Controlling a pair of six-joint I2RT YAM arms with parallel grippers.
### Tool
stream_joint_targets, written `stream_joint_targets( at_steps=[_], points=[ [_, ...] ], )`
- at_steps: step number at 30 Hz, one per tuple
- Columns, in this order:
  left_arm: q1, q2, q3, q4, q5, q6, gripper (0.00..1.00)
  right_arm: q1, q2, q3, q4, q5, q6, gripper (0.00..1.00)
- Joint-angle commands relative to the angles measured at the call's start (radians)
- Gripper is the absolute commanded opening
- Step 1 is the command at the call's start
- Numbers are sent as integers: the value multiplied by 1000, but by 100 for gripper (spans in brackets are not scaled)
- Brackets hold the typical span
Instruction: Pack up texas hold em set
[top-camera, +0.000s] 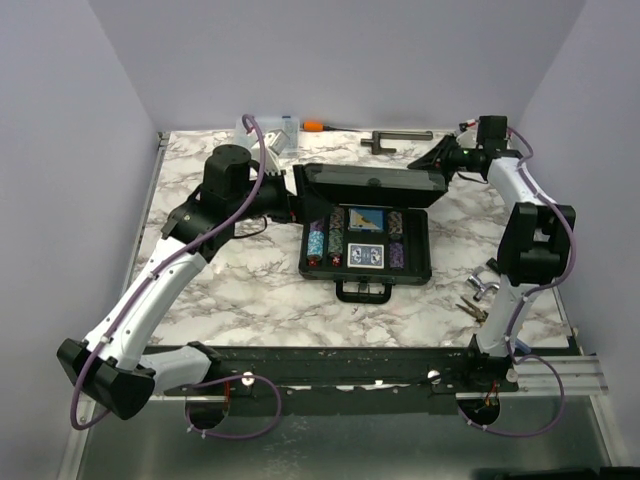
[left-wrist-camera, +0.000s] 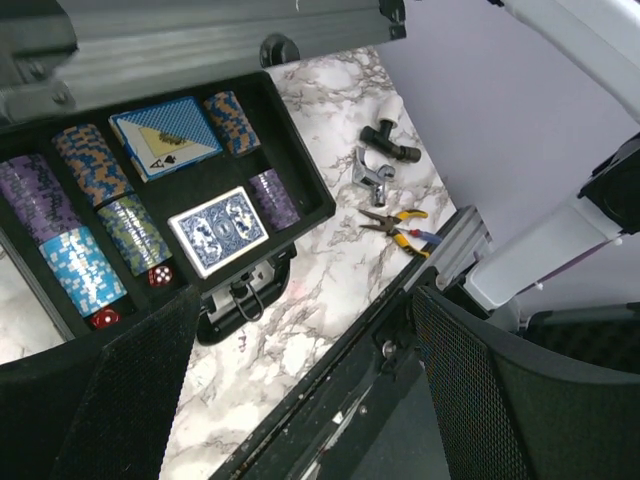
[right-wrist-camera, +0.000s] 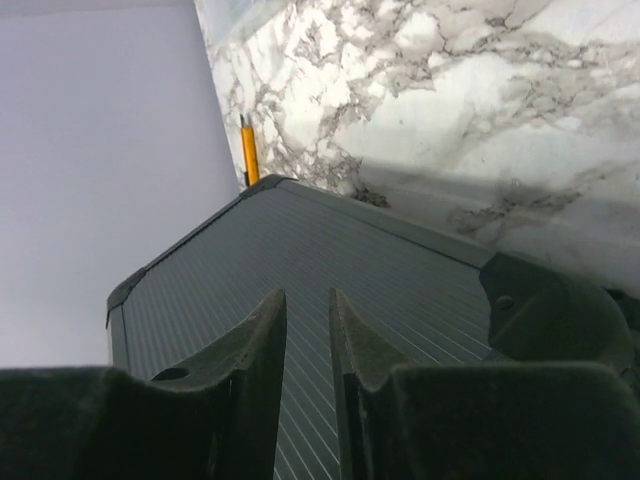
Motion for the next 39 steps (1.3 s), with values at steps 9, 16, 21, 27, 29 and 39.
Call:
stream_joint_targets(
  at_steps=[9, 16, 21, 27, 29, 39],
  points=[
    [6, -34, -2, -68, -11, 34, 86, 15, -170, -42, -292, 206, -197, 42],
    [6, -22, -56, -78, -36, 61, 86, 14, -303, -144, -373, 456, -251, 85],
    [6, 8, -112, -83, -79, 98, 88, 15, -365, -271, -352, 477, -268, 88],
    [14, 83, -152, -104, -147, 128, 98, 15, -370, -365, -331, 471, -307, 87],
    [16, 110, -159, -107, -158, 129, 98, 15, -360, -381, -325, 469, -314, 87],
    [34, 236, -199, -83, -134, 134, 95, 67, -315, -423, -284, 460, -312, 81]
  ],
)
